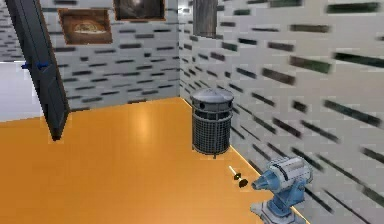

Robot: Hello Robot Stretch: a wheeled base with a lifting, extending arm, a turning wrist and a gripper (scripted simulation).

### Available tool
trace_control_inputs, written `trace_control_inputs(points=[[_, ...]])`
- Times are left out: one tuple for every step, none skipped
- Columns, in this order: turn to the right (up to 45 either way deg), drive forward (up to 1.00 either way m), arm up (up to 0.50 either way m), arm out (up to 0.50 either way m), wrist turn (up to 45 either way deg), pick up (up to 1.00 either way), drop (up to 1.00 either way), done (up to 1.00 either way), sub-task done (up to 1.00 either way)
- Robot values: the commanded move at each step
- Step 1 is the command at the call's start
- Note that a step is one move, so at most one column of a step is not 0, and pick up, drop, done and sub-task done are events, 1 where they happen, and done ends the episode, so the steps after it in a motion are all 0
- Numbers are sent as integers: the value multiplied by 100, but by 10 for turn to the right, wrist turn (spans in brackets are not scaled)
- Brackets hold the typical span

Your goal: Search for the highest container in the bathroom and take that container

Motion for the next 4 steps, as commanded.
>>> trace_control_inputs(points=[[0,0,38,0,0,0,0,0,0],[0,0,0,48,0,0,0,0,0],[0,0,0,0,450,0,0,0,0],[0,0,0,0,450,0,0,0,0]])
